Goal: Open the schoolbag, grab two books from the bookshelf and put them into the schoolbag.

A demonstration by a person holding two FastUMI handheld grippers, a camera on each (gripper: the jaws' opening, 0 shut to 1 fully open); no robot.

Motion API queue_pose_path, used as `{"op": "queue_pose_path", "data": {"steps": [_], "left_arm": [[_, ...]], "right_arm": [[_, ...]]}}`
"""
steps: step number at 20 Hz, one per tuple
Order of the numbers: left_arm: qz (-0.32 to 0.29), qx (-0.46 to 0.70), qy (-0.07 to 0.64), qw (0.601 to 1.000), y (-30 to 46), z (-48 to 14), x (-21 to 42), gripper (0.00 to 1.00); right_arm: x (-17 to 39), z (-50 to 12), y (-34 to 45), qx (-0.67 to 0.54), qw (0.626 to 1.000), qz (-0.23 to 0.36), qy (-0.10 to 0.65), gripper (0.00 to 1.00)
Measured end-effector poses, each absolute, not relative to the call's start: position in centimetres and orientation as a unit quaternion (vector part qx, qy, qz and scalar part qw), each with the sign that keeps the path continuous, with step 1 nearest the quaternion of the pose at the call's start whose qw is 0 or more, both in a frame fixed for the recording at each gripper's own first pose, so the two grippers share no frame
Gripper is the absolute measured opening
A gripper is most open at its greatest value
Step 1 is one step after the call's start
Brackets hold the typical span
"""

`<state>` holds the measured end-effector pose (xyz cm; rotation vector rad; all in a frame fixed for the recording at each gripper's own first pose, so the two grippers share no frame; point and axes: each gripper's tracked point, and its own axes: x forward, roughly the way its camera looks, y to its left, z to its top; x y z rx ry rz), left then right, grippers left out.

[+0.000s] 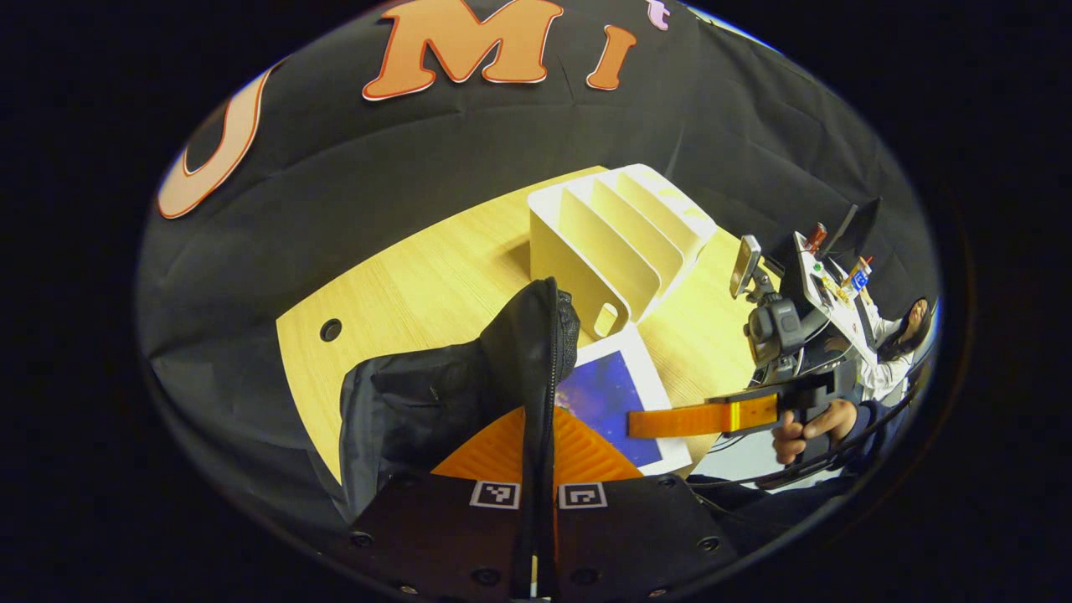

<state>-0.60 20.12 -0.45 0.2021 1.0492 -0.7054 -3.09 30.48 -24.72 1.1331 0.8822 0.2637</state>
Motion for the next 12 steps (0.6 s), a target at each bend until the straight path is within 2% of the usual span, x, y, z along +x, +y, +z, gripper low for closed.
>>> {"op": "queue_pose_path", "data": {"steps": [7,8,9,11,12], "left_arm": [[-0.338,0.101,0.486,0.800,18.4,-0.3,-1.0,0.03],[-0.338,0.101,0.485,0.800,18.2,-0.1,-1.3,0.03],[-0.336,0.101,0.485,0.801,18.0,0.0,-1.5,0.03],[-0.331,0.099,0.485,0.804,17.8,0.2,-1.7,0.03],[-0.328,0.099,0.484,0.806,18.1,0.0,-1.8,0.03]], "right_arm": [[-1.1,-26.3,32.4,0.509,0.748,0.131,0.404,0.27],[-1.3,-26.6,32.7,0.503,0.749,0.132,0.411,0.34],[-1.2,-27.0,32.9,0.494,0.751,0.130,0.418,0.30],[-1.2,-27.7,32.9,0.473,0.755,0.121,0.438,0.30],[-1.2,-28.2,32.7,0.451,0.762,0.116,0.450,0.40]]}}
